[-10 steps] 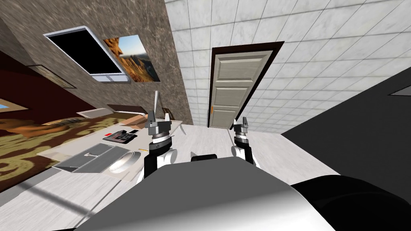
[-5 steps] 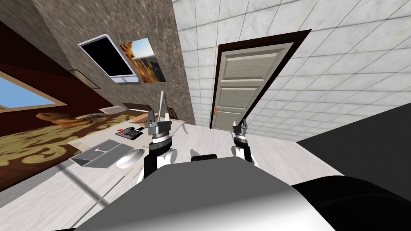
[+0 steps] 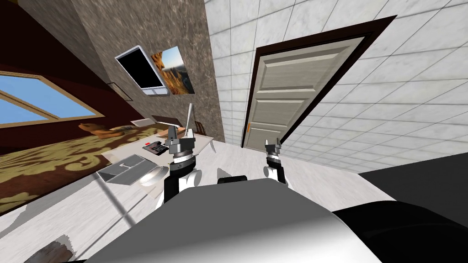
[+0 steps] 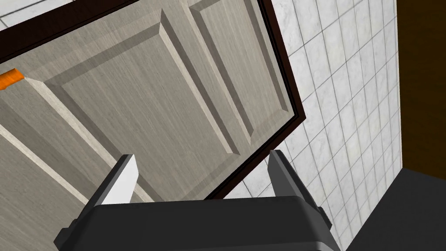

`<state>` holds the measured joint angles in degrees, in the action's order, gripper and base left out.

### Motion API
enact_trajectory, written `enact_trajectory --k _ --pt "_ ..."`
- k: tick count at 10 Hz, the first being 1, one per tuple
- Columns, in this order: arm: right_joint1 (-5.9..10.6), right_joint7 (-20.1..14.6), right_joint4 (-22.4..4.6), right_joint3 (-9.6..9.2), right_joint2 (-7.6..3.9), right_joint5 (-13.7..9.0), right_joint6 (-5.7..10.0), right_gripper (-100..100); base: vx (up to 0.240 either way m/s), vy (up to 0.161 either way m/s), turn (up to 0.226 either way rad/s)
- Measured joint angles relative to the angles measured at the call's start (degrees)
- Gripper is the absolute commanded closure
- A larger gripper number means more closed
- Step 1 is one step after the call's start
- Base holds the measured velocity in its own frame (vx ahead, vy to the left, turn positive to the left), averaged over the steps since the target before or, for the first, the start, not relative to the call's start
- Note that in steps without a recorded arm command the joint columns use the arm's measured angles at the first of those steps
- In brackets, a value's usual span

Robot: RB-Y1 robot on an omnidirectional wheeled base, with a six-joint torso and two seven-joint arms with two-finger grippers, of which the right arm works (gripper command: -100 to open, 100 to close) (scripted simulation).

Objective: Pull the door open

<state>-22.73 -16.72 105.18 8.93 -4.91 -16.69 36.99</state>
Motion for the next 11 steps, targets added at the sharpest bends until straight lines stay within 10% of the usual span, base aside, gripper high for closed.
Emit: enact_trajectory --k 11 --pt "5.95 -15.21 -18.92 3.90 -2.84 -8.74 3.73 -100 0.086 -0.034 0.169"
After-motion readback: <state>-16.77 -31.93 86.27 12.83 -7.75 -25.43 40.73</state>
